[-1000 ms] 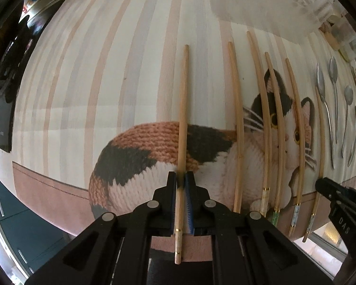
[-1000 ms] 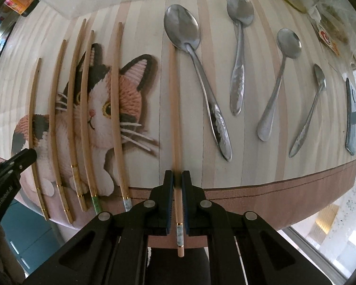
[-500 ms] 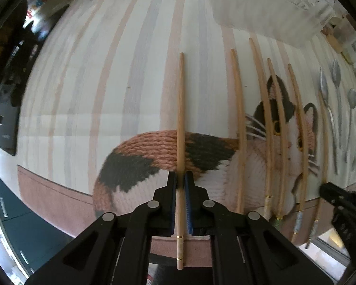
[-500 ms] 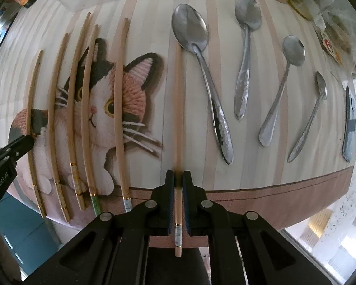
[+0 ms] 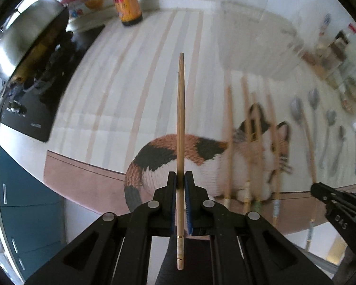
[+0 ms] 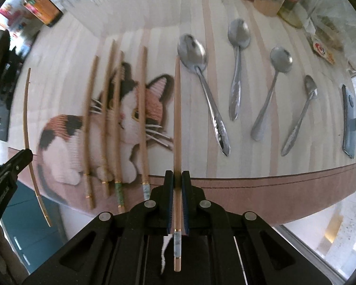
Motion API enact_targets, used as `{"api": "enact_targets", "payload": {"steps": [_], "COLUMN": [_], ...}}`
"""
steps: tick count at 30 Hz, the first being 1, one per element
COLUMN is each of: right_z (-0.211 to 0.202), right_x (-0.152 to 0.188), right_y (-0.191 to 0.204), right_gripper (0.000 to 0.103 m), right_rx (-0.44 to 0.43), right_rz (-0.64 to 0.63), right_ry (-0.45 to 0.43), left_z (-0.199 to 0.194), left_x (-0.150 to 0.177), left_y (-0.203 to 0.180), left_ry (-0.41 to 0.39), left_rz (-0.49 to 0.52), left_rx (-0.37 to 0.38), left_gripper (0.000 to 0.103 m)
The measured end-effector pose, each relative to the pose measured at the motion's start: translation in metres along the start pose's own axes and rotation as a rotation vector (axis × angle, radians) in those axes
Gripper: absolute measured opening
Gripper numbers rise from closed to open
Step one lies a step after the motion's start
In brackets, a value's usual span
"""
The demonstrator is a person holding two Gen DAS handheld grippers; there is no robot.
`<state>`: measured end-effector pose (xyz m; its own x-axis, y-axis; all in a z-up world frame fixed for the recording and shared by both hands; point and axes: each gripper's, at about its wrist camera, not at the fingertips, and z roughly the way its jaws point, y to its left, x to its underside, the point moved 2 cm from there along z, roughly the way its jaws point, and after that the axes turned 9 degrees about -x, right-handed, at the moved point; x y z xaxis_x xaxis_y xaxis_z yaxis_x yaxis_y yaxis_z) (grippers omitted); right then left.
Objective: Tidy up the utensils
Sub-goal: 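Lift both held chopsticks and carry them over the clear plastic rack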
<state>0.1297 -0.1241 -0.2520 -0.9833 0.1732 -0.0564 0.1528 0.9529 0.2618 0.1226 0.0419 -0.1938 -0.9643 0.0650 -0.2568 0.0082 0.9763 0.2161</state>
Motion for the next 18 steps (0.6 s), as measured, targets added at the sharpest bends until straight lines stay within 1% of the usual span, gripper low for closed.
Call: {"api": "enact_targets", "payload": {"steps": [2,6,7,9,11,13,14,16,17,18], "right_z": [-0.015,-0.05,-0.061,-0.074,-0.088,-0.104,-0.107,-0.119,-0.12,-0.122], "right_x": [0.0,-0.008,-0.012,-0.018,-0.027,-0.043,-0.048,-0.07,-0.079,-0.092], "right_y": [0.001,-0.007,-0.008,-0.008,-0.008,-0.004,-0.005,-0.002,0.0,0.001], "right_gripper": [0.007,0.007,0.007,0.007,0.007,0.007,0.007,0.007,0.007,0.007], "right_rx": [-0.022,-0.068,-0.08,-0.098,-0.117,-0.125,-0.128,-0.14,-0.142,-0.151], "right_rz": [-0.002,0.006,0.01,0.017,0.027,0.027,0.03,0.046,0.051,0.06], "right_ry": [-0.027,-0.09,-0.111,-0.141,-0.174,-0.224,-0.235,-0.264,-0.271,-0.284], "left_z": [-0.02,-0.057,-0.057,-0.073,-0.077,-0.084,-0.086,-0.087,-0.086,-0.086], "left_x": [-0.003,-0.031,-0.043,-0.065,-0.086,-0.108,-0.125,-0.147,-0.165,-0.174], "left_y": [-0.004,-0.016,-0.019,-0.024,-0.024,-0.03,-0.032,-0.038,-0.04,-0.042], "left_ry": [-0.029,-0.087,-0.096,-0.124,-0.144,-0.159,-0.161,-0.166,-0.166,-0.166], "left_rz": [-0.002,0.009,0.013,0.027,0.036,0.049,0.054,0.065,0.069,0.071], "left_rx": [0.018,0.08,0.094,0.133,0.163,0.188,0.214,0.235,0.251,0.259], "left_gripper": [0.004,0.004,0.004,0.004,0.004,0.004,0.004,0.004,0.004,0.004]}}
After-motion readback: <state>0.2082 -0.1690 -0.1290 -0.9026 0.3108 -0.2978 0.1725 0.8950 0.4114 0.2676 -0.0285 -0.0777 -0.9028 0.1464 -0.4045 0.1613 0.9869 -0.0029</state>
